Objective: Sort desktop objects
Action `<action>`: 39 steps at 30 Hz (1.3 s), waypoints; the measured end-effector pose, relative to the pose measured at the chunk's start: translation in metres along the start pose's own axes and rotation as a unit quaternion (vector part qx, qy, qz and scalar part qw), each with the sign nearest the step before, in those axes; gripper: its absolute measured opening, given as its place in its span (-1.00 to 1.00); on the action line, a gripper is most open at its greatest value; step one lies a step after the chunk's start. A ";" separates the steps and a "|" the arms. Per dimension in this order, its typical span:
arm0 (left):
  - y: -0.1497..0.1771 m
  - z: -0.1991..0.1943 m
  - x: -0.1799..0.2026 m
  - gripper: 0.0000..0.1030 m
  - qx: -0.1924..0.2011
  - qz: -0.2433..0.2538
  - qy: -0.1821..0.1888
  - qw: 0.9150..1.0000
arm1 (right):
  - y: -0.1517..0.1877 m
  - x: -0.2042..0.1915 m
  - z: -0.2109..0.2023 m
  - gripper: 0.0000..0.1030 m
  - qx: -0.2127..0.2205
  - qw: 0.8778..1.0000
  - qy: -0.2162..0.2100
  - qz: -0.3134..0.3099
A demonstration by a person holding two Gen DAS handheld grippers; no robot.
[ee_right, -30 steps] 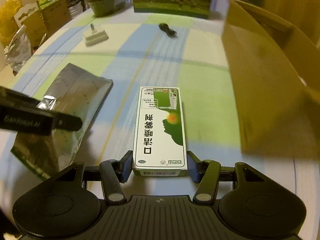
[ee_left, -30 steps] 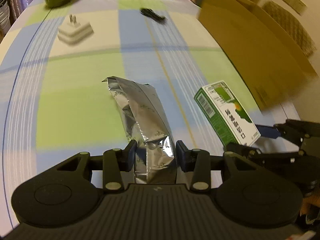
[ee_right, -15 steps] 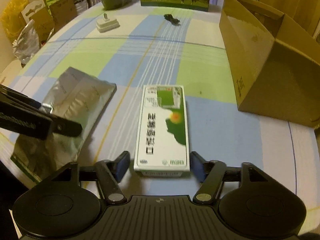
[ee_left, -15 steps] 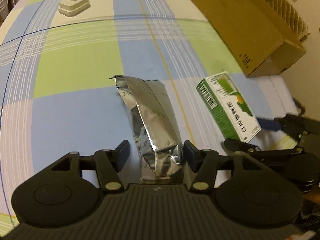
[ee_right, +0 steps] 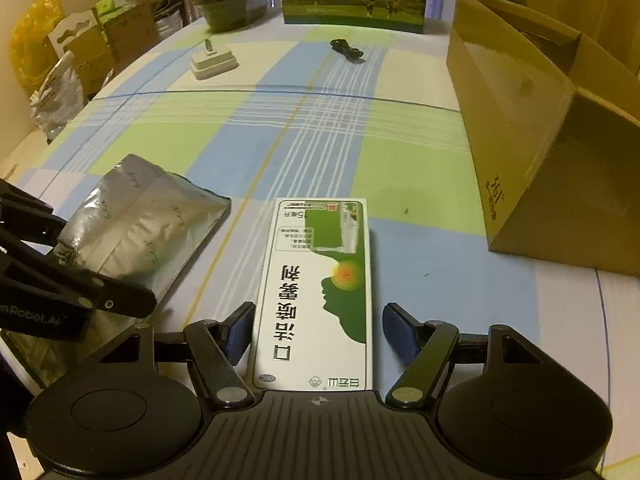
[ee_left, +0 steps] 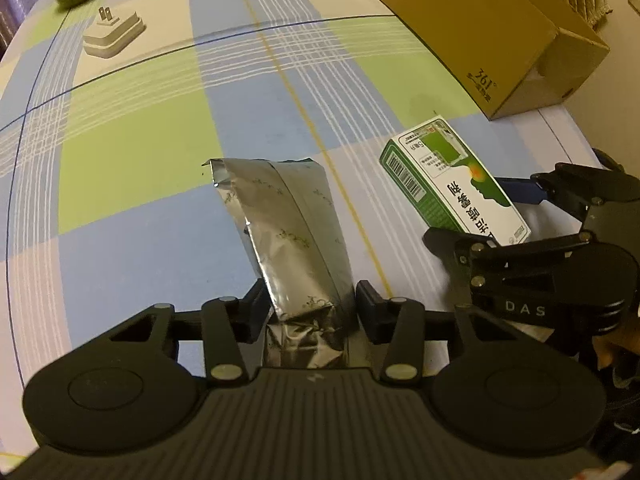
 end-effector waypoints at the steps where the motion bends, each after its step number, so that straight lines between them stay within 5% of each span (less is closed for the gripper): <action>1: 0.000 0.000 0.001 -0.24 0.000 0.004 -0.002 1.000 | 0.000 0.000 -0.001 0.22 0.002 1.000 0.000 -0.001; 6: 0.000 -0.003 0.002 -0.32 0.003 0.007 0.000 1.000 | 0.001 0.002 -0.002 0.02 0.007 1.000 0.000 0.001; 21: 0.012 -0.021 0.024 -0.36 0.025 0.005 0.015 1.000 | 0.006 0.017 -0.036 0.02 0.025 0.999 0.003 0.040; 39: 0.017 -0.011 0.021 -0.36 0.017 0.000 0.012 1.000 | 0.015 0.005 -0.008 0.02 0.015 1.000 0.018 -0.012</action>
Point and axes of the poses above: each gripper's, at about its wrist camera, not at the fingertips, and z roughly the way its jaws point, x to its right, y to its underside, the point moved 8 cm from there along z, roughly the way its jaws point, and after that the axes turned 15 degrees about y, right-handed, at the moved point
